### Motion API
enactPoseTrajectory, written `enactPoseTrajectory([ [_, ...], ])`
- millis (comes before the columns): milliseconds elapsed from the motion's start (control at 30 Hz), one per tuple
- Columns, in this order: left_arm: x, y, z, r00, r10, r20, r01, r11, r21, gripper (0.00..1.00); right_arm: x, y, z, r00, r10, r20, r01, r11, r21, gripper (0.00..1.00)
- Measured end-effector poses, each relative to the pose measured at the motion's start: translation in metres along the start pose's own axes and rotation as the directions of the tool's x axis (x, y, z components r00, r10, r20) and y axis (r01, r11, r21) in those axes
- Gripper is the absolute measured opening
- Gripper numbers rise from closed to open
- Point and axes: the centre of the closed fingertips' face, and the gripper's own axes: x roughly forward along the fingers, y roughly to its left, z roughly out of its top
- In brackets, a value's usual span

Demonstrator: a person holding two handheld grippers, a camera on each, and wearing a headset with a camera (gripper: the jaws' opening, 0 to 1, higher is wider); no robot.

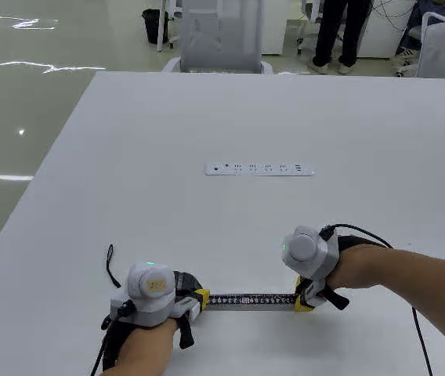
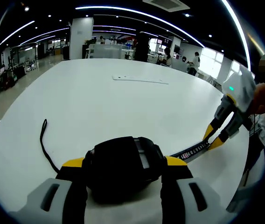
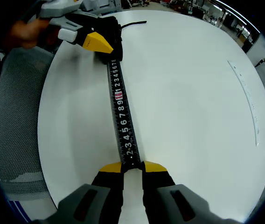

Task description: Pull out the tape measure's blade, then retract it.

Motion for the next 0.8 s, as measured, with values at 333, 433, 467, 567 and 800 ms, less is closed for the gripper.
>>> enactPoseTrajectory([
  [333, 0.0004, 0.0, -0.0004, 1.0, -0.001, 0.0, 0.001, 1.0, -0.001, 0.6, 0.0007, 0.0014, 0.0044, 1.0, 0.0, 0.001, 0.0, 1.0, 0.005, 0.14],
  [433, 0.0004, -0.0001, -0.0005, 1.0, -0.001, 0.0, 0.001, 1.0, -0.001, 0.6, 0.0018, 0.0008, 0.0052, 1.0, 0.002, 0.003, -0.002, 1.0, 0.005, 0.14],
  [467, 0.0005, -0.0001, -0.0004, 1.0, -0.002, 0.0, 0.002, 1.0, -0.002, 0.6, 0.0024, 0.0005, 0.0056, 1.0, 0.002, 0.003, -0.002, 1.0, 0.005, 0.14],
  [567, 0.0005, 0.0, -0.0004, 1.0, -0.002, 0.001, 0.002, 1.0, -0.001, 0.6, 0.0017, 0.0016, 0.0072, 1.0, 0.003, 0.004, -0.003, 1.0, 0.005, 0.14],
  [800, 0.0005, 0.0001, -0.0003, 1.0, -0.003, 0.001, 0.003, 1.0, -0.002, 0.6, 0.0031, 0.002, 0.0102, 1.0, 0.003, 0.005, -0.003, 1.0, 0.004, 0.14],
])
